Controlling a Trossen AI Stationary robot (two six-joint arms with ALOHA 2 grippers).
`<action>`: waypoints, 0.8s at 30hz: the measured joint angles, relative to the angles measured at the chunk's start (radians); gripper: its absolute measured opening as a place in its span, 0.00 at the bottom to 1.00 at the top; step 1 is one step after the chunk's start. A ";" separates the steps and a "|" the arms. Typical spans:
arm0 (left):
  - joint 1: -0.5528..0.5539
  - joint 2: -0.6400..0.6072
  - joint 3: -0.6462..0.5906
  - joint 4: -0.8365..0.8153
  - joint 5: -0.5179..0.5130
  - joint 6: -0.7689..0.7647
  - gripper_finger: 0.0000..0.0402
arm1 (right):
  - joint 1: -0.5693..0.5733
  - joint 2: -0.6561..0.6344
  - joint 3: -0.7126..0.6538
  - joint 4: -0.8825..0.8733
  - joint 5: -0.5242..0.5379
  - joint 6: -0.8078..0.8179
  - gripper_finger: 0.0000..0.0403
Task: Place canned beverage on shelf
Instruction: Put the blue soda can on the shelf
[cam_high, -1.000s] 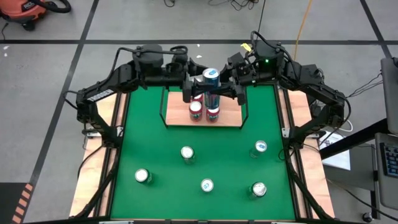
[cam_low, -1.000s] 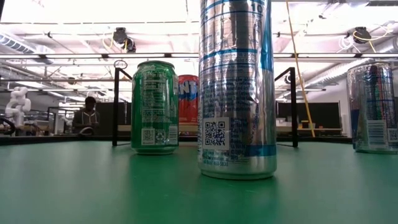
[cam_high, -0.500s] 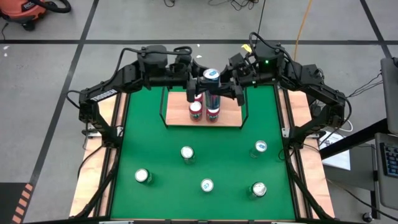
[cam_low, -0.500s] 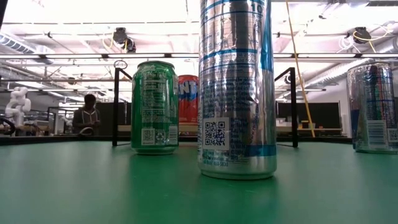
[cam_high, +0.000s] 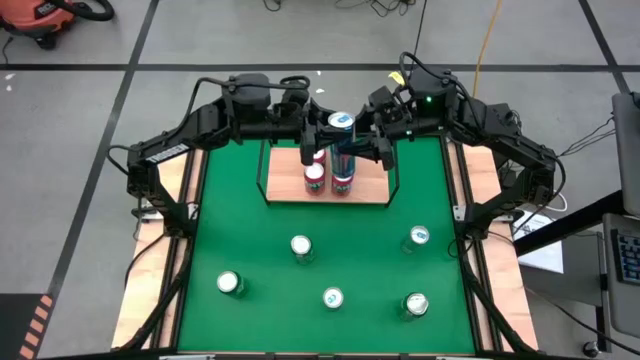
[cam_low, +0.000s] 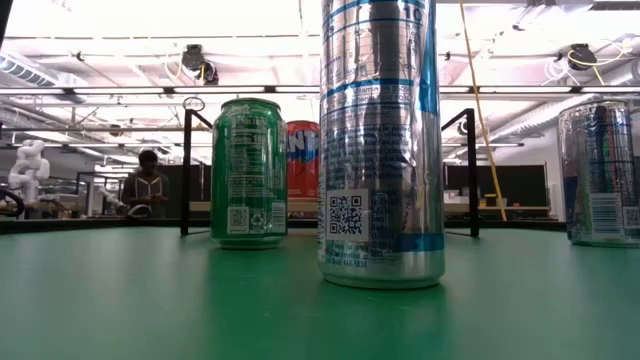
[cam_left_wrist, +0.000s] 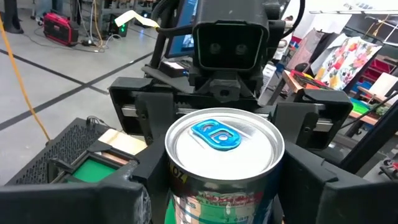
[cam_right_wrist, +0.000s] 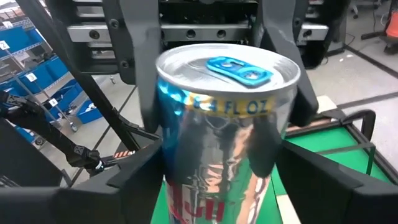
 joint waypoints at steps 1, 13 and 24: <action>0.000 -0.002 -0.001 0.000 0.000 0.000 0.53 | 0.000 0.000 0.001 -0.015 0.002 0.000 0.74; -0.004 -0.016 -0.001 0.060 -0.012 0.001 0.52 | 0.001 -0.001 0.001 -0.147 -0.027 0.027 0.84; -0.023 -0.017 0.001 0.150 -0.055 0.054 0.54 | 0.035 0.002 -0.001 -0.151 -0.023 0.022 0.78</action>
